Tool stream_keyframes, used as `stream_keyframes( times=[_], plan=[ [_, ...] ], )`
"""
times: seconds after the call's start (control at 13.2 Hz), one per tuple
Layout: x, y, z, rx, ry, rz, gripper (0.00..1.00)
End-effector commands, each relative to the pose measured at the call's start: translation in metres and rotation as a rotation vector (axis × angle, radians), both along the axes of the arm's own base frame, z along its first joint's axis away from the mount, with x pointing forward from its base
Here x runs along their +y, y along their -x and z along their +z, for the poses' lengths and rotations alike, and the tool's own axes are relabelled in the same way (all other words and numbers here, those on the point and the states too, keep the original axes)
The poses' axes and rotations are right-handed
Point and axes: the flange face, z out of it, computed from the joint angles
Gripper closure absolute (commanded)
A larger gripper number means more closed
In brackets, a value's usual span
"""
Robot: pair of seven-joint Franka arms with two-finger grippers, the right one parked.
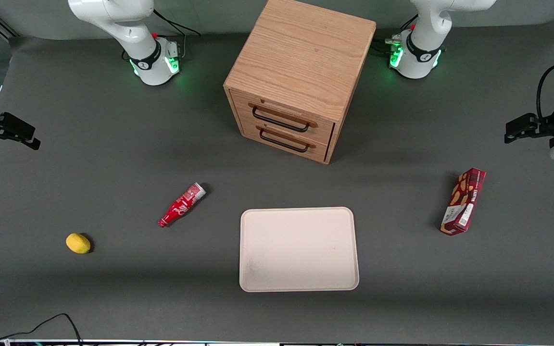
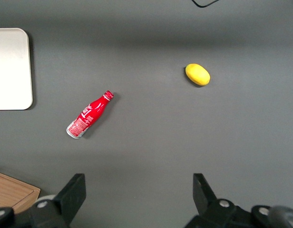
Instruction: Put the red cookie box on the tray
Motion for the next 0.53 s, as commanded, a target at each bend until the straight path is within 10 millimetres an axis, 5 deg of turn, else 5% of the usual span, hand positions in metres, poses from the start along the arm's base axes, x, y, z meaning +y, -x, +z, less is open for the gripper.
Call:
stream_keyframes(
  times=[0.0,0.45],
  plan=[
    [0.002,-0.005,0.011,-0.017,0.003,-0.008,0.0],
    [0.017,-0.018,-0.013,0.008,0.013,0.014,0.0]
  ],
)
